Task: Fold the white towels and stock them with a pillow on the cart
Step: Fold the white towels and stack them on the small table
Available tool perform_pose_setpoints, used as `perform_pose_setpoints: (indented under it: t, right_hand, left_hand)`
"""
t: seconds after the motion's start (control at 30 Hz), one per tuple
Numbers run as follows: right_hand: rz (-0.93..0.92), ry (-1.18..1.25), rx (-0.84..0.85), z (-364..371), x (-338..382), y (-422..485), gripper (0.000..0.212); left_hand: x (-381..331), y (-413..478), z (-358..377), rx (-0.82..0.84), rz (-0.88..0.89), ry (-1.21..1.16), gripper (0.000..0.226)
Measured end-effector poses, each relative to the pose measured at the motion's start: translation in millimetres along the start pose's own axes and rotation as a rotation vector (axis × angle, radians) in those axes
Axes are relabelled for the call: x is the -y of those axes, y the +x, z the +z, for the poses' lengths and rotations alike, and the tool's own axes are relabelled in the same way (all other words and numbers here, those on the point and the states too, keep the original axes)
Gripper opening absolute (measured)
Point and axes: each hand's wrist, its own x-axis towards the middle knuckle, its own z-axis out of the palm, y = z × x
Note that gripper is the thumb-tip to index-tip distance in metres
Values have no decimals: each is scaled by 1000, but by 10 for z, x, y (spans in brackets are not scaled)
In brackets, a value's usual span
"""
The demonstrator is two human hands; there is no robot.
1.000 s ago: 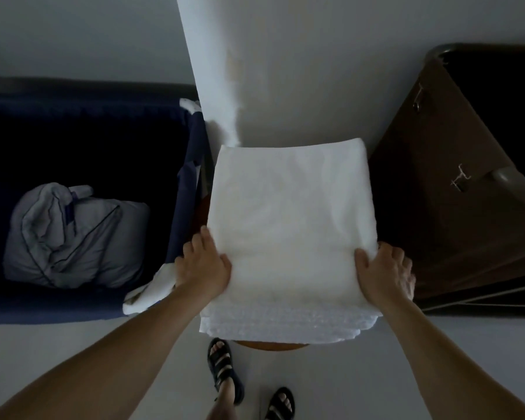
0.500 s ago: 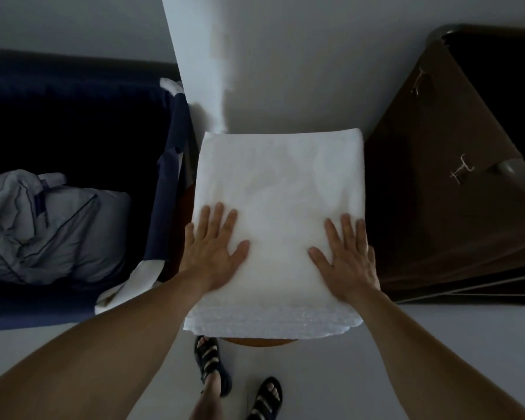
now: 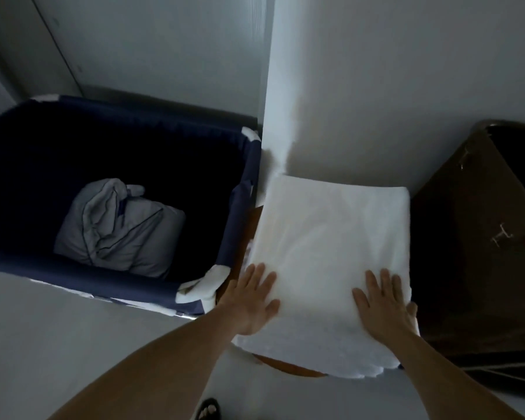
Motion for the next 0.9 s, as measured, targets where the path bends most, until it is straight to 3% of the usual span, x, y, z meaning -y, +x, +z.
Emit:
perform_pose_setpoints:
  t: [0.23, 0.47, 0.63, 0.8, 0.83, 0.9]
  right_hand:
    - [83, 15, 44, -10, 191, -292, 62]
    - [59, 107, 48, 106, 130, -432, 65]
    - [-6, 138, 8, 156, 67, -507, 65]
    - [47, 306, -305, -104, -161, -442, 55]
    - [110, 384, -323, -136, -238, -404, 59]
    - [244, 602, -190, -128, -384, -322, 76]
  left_hand:
    - [266, -28, -141, 59, 108, 104, 70]
    - [159, 103, -220, -59, 171, 206, 61]
    - [35, 28, -238, -210, 126, 128, 46]
    - [-127, 14, -336, -379, -101, -304, 39]
    - [-126, 47, -338, -436, -134, -440, 36]
    - [-110, 106, -307, -498, -232, -694, 54]
